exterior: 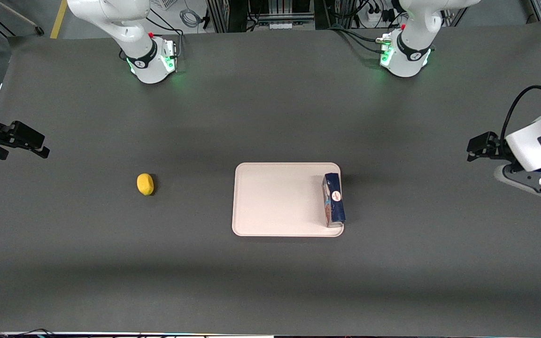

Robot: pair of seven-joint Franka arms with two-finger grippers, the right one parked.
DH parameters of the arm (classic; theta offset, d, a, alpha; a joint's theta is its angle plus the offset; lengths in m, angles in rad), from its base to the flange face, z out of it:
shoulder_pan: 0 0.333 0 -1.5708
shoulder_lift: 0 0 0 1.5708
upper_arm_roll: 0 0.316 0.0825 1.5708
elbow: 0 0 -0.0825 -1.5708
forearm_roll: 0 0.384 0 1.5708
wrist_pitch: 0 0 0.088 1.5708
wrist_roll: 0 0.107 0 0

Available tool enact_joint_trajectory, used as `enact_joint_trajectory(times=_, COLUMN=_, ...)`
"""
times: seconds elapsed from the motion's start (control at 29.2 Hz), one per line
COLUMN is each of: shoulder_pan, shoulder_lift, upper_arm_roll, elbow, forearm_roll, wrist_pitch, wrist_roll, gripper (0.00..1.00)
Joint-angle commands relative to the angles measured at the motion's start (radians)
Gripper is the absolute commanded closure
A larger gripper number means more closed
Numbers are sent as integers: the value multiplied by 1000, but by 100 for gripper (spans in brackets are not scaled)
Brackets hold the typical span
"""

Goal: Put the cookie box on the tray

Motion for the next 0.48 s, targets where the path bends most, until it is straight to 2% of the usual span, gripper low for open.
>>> enact_joint_trajectory(times=0.0, shoulder_pan=-18, shoulder_lift=-28, upper_arm_roll=6, elbow=-25, forearm_roll=-32, wrist_pitch=22, wrist_roll=20, gripper=0)
enact_joint_trajectory(times=0.17, shoulder_pan=-18, shoulder_lift=-27, upper_arm_roll=6, elbow=-22, forearm_roll=-103, wrist_pitch=38, wrist_roll=20, gripper=0)
enact_joint_trajectory(times=0.44, shoulder_pan=-18, shoulder_lift=-31, upper_arm_roll=7, elbow=-26, forearm_roll=-98, wrist_pitch=21, wrist_roll=40, gripper=0)
